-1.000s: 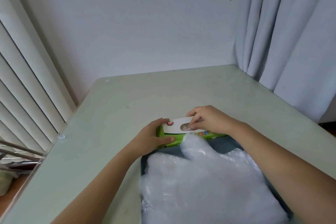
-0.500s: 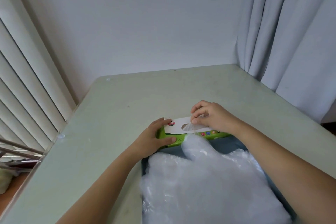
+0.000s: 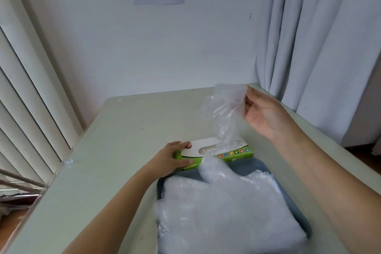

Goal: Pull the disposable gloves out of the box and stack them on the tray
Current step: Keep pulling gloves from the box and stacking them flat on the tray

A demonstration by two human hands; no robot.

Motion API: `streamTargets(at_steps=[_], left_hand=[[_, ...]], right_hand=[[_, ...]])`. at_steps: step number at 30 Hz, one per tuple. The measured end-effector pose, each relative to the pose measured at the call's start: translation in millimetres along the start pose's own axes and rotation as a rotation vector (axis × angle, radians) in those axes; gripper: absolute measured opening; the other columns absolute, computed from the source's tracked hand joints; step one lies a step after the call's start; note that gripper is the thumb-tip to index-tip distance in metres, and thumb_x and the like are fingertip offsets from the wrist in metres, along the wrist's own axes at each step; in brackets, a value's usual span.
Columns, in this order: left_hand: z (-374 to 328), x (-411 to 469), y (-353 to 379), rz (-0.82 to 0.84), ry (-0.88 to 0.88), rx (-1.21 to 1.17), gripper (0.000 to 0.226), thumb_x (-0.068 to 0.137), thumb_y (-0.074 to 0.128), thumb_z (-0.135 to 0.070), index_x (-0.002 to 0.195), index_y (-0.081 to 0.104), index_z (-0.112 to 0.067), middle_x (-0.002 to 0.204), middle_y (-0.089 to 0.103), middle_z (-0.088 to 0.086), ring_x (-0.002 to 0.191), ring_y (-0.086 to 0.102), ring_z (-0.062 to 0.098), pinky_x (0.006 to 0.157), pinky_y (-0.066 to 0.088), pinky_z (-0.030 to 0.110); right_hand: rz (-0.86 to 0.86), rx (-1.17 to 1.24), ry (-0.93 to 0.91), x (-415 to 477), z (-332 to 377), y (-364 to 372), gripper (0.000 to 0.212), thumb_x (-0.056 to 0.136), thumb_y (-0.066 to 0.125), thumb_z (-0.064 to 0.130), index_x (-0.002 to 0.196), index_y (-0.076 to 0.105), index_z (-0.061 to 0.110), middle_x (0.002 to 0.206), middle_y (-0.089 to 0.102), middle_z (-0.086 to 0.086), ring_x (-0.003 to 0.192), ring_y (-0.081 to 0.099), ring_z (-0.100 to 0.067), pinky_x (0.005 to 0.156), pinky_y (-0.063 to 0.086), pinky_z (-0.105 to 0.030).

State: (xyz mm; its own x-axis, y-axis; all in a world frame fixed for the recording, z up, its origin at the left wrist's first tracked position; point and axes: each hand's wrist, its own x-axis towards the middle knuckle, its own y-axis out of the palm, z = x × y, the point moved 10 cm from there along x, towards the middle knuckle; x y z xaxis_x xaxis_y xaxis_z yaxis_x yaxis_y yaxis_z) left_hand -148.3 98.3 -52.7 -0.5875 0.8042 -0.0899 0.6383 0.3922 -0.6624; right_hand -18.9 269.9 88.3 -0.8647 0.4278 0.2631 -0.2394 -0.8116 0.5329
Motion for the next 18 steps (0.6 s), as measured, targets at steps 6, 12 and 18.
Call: streamTargets(at_steps=[6, 12, 18], left_hand=[[-59.9, -26.4, -24.8, -0.068, 0.104, -0.225, 0.062, 0.071, 0.065, -0.070, 0.125, 0.060, -0.038, 0.147, 0.045, -0.010, 0.139, 0.036, 0.012, 0.115, 0.027, 0.032], [-161.7, -86.0, -12.2, 0.026, 0.432, -0.472, 0.071, 0.070, 0.066, -0.071, 0.125, 0.062, -0.027, 0.126, 0.064, -0.007, 0.121, 0.057, 0.013, 0.104, 0.041, 0.040], [-181.4, -107.7, -6.8, 0.121, 0.416, -0.746, 0.111, 0.069, 0.026, -0.088, 0.140, 0.045, -0.004, 0.139, 0.054, 0.010, 0.132, 0.049, 0.022, 0.113, 0.033, 0.040]], right_hand=[[-0.107, 0.026, 0.130, -28.3, 3.6, 16.3, 0.029, 0.094, 0.046, 0.006, 0.078, 0.071, 0.003, 0.072, 0.071, -0.007, 0.064, 0.069, -0.013, 0.063, 0.058, -0.023], [-0.053, 0.008, 0.283, -62.3, -13.9, 35.7, 0.034, 0.082, 0.058, 0.013, 0.109, 0.063, -0.008, 0.103, 0.064, -0.016, 0.090, 0.064, -0.021, 0.077, 0.057, -0.028], [-0.079, -0.070, 0.258, -82.5, -9.6, 42.2, 0.029, 0.091, 0.059, 0.018, 0.096, 0.070, -0.008, 0.098, 0.068, -0.020, 0.094, 0.064, -0.024, 0.096, 0.041, -0.031]])
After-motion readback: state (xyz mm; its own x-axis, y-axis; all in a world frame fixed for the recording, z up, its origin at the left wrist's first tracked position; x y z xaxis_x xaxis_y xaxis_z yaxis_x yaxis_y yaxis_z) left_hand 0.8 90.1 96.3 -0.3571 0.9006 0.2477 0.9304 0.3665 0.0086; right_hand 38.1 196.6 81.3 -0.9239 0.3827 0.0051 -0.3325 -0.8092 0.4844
